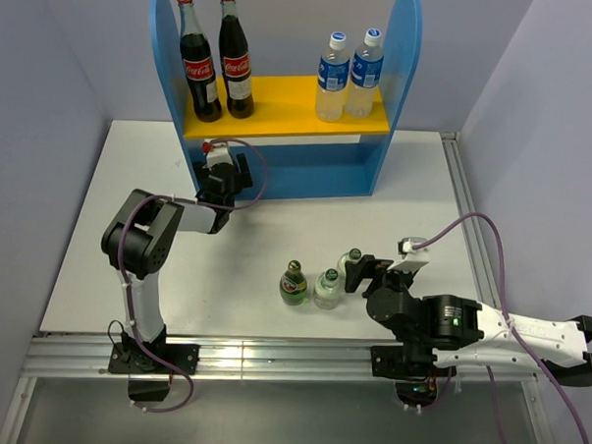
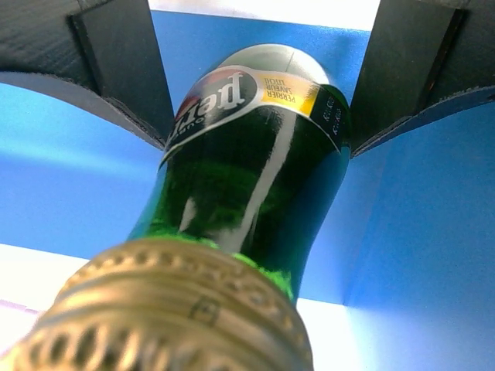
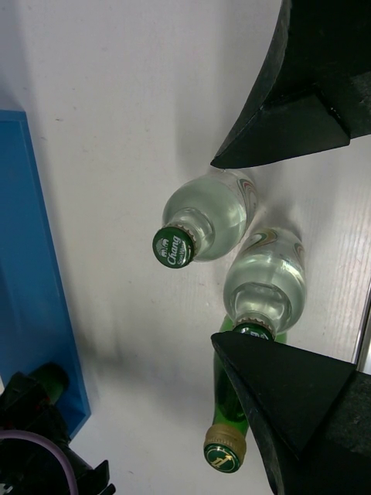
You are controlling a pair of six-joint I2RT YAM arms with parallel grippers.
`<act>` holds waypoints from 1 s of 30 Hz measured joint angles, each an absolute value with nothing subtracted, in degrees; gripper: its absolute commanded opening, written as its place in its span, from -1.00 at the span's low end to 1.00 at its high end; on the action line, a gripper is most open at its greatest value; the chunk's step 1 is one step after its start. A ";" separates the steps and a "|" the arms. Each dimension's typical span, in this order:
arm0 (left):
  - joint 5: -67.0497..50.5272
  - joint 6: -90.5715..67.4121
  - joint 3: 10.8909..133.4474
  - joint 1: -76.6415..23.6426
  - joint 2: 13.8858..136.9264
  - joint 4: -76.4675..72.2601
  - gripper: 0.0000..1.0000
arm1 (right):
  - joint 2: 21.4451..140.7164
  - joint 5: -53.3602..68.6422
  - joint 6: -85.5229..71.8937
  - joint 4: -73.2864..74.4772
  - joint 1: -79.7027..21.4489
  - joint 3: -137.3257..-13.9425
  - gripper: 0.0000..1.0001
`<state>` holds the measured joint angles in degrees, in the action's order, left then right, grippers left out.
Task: Place and organize the beverage onto the shelf
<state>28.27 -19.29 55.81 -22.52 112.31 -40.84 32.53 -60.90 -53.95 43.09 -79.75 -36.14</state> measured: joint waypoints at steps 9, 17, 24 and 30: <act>28.75 -19.38 54.76 -23.40 108.18 -39.55 0.93 | 32.10 -61.08 -54.06 43.11 -79.75 -36.03 0.85; 31.86 -20.14 48.86 -26.50 101.03 -36.51 0.94 | 31.20 -61.28 -54.15 43.11 -79.75 -35.99 0.84; 39.31 -22.11 43.18 -33.54 89.10 -27.81 0.89 | 30.63 -61.43 -54.22 43.13 -79.75 -35.99 0.84; 45.34 -27.88 33.36 -42.57 70.39 -18.90 0.85 | 31.46 -63.02 -56.73 44.38 -79.75 -35.99 0.85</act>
